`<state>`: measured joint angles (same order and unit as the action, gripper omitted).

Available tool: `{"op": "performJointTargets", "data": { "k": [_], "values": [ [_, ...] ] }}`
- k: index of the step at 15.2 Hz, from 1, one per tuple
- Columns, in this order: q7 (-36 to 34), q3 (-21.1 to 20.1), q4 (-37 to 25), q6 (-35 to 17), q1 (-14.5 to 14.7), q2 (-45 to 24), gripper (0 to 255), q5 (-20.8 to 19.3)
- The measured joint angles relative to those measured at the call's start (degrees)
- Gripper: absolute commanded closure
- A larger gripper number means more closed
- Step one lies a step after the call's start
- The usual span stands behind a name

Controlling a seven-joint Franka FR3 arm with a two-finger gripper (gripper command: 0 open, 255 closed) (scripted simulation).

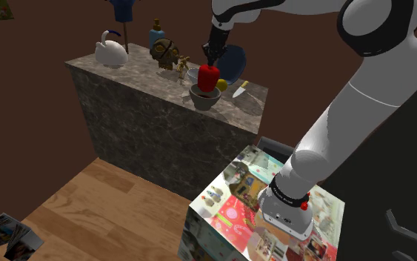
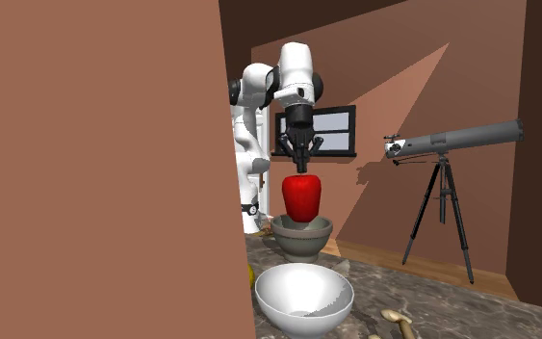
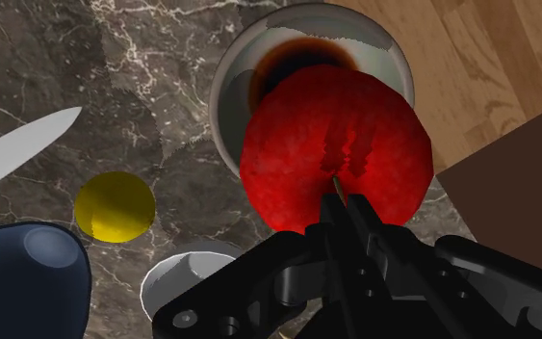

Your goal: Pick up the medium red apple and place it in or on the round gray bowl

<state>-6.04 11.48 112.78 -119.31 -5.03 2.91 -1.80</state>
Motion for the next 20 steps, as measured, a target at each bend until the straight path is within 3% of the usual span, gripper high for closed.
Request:
{"op": "performJointTargets", "data": {
  "k": [2,3,9,14,20],
  "values": [
    [0.0,0.0,0.0,0.0,0.0,0.0,255,0.0],
    [0.0,0.0,0.0,0.0,0.0,0.0,0,0.0],
    [0.0,0.0,0.0,0.0,0.0,0.0,0,0.0],
    [-0.3,-0.2,-3.8,5.7,0.2,2.0,0,-0.4],
    [-0.3,-0.2,-4.8,6.9,0.1,2.2,0,-0.4]
  ]
}}
